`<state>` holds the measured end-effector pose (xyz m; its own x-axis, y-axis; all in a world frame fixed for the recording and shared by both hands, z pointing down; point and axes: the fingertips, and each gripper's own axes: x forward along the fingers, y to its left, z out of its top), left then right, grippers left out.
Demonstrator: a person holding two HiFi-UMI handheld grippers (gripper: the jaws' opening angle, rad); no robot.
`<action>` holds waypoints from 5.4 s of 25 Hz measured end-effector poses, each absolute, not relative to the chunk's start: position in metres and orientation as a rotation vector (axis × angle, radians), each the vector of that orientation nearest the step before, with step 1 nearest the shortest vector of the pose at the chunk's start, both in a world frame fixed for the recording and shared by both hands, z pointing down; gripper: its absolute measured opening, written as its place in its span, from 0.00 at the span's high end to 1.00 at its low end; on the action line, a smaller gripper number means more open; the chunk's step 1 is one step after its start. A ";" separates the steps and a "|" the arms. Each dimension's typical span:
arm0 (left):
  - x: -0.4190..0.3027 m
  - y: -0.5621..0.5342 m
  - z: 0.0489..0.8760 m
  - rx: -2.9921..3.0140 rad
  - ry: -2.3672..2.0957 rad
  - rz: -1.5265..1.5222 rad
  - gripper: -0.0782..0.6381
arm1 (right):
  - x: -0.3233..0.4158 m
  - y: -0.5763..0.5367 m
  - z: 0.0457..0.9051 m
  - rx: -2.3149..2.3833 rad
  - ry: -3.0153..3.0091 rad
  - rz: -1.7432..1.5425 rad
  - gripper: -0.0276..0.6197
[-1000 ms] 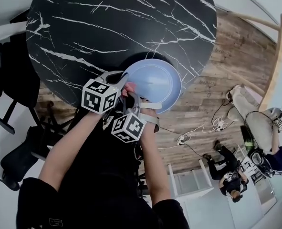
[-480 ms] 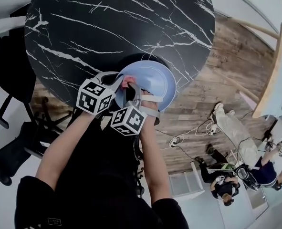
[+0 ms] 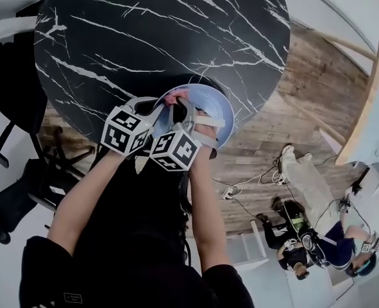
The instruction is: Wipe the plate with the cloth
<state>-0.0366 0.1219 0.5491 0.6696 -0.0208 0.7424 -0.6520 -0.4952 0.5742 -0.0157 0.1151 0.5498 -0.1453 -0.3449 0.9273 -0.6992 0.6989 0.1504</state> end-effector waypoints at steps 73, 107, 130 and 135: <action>-0.037 0.123 0.549 1.925 -0.547 0.776 0.87 | -0.039 0.256 0.549 0.554 -1.750 0.330 0.94; -0.034 0.124 0.549 1.943 -0.512 0.805 0.87 | 0.027 0.175 0.552 0.695 -1.653 0.405 0.94; -0.036 0.124 0.549 1.919 -0.555 0.789 0.87 | 0.070 0.107 0.551 0.826 -1.618 0.367 0.94; -0.036 0.123 0.549 1.911 -0.560 0.779 0.87 | 0.086 0.115 0.550 0.885 -1.588 0.403 0.94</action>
